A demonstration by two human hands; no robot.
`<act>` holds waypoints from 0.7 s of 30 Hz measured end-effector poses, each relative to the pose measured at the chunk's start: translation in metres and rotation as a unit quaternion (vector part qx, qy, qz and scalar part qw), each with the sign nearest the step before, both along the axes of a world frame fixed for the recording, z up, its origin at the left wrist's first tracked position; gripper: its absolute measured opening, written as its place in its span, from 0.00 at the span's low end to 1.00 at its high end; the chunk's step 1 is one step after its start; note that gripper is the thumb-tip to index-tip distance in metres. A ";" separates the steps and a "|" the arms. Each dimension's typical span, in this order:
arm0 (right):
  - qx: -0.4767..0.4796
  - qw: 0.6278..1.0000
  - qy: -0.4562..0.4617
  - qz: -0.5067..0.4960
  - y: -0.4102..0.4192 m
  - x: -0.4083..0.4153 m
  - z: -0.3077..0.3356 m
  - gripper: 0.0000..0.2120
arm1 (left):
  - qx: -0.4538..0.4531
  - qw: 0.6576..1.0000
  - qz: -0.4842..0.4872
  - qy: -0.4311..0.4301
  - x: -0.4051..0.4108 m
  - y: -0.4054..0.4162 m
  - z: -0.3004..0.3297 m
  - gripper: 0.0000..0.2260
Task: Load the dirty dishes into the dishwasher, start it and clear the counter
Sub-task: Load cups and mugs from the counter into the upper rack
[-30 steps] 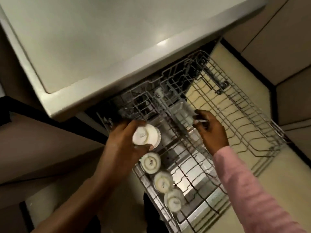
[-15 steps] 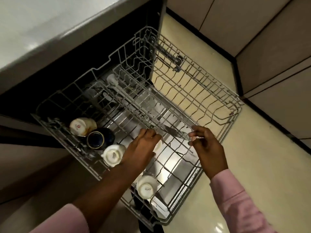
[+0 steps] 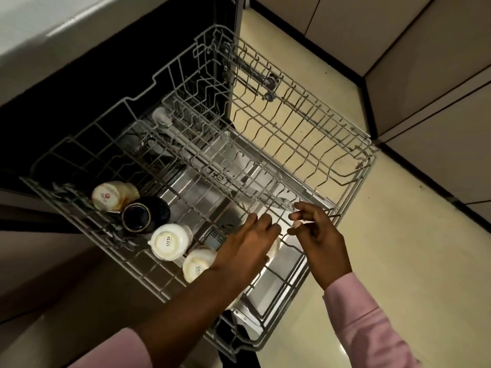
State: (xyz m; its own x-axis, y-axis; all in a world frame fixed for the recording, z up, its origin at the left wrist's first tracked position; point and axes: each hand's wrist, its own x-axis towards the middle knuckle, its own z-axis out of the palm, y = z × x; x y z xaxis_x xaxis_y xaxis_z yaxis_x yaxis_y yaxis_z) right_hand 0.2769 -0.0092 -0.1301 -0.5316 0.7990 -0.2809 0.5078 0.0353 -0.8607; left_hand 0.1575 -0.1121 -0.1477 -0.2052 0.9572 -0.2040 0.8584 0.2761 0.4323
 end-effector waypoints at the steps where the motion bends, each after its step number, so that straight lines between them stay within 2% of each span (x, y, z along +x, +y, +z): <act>1: 0.001 1.000 0.000 0.002 0.001 0.001 -0.001 0.15 | -0.017 1.000 0.000 0.011 0.003 -0.002 -0.010 0.25; 6: 0.010 1.000 0.001 0.001 0.008 0.007 -0.004 0.14 | -0.035 0.999 0.012 0.034 0.013 0.003 -0.035 0.27; 11: 0.013 1.000 0.005 0.004 0.010 0.006 -0.001 0.14 | -0.033 0.999 0.020 0.011 0.012 0.005 -0.041 0.27; 17: 0.024 0.999 0.014 0.022 0.007 0.001 0.006 0.14 | -0.043 0.996 0.074 -0.007 -0.002 -0.001 -0.036 0.35; 21: 0.038 0.999 0.029 0.025 0.003 -0.004 0.021 0.13 | -0.011 0.995 0.094 0.016 -0.020 -0.027 -0.026 0.32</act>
State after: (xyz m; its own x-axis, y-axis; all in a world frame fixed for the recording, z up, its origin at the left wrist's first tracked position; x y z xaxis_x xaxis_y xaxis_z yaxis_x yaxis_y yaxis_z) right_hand 0.2731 -0.0061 -0.1094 -0.5855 0.7885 -0.1882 0.4525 0.1253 -0.8829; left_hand 0.1375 -0.1393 -0.1738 -0.3865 0.8967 -0.2157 0.8044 0.4422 0.3968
